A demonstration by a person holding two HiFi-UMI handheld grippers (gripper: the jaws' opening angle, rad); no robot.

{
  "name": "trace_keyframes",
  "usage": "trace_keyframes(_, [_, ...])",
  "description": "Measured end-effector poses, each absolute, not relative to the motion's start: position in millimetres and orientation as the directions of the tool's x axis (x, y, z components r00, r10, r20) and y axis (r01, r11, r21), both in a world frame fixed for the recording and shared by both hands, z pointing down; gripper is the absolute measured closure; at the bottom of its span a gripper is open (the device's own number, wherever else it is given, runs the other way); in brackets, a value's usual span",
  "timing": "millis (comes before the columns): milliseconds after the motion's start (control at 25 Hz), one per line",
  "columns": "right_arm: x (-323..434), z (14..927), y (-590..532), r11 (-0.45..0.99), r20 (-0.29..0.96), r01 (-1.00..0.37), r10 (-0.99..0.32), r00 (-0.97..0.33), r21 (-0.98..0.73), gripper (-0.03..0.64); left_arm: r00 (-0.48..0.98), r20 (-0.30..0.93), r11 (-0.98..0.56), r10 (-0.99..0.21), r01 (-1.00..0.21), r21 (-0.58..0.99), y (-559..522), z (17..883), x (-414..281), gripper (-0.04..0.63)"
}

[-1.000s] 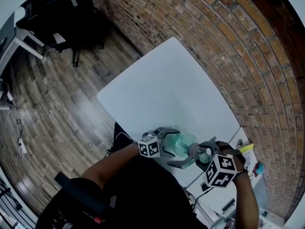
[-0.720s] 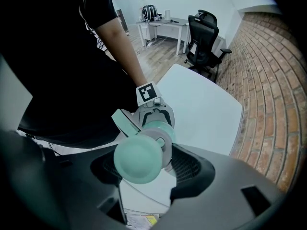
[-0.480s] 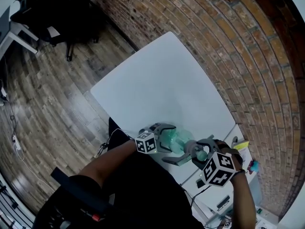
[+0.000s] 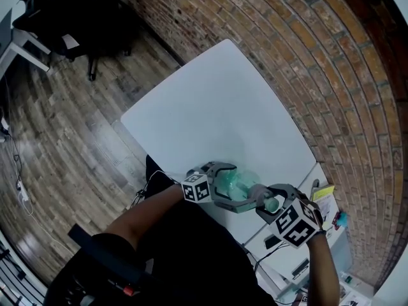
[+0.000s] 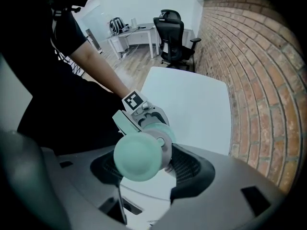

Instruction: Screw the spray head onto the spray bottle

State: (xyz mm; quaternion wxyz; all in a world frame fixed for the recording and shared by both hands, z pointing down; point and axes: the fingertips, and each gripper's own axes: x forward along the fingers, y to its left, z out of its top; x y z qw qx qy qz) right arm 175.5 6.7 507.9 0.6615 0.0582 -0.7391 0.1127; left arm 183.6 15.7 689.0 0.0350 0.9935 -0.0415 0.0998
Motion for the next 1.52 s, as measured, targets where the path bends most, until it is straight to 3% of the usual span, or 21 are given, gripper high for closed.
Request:
trace_keyframes(320, [175,507,4,0.897,0.983,-0.43,0.029,-0.18,-0.105,0.356,0.977,0.198,-0.994,-0.073,-0.087,0.061,15,688,182,0.081])
trace_keyframes(800, [177,504,4,0.917,0.985,-0.393,-0.001,-0.174,-0.068,0.356,0.977,0.203,-0.994,-0.065,-0.081,0.068,15,688,184,0.082])
trace_keyframes(1120, [174,491,9,0.99,0.991,-0.139,-0.006,-0.137,-0.013,0.356,0.976,0.209,-0.995,-0.058,-0.075,0.07,16,690,184,0.083])
trace_keyframes(1360, [178,503,11,0.975,0.999,0.217,-0.051,0.014,0.047,0.357,0.975,0.211,-0.994,-0.068,-0.084,0.07,16,690,183,0.081])
trace_keyframes(1520, [178,506,11,0.965,0.998,0.26,-0.04,0.043,0.028,0.357,0.975,0.211,-0.994,-0.072,-0.089,0.071,15,690,183,0.083])
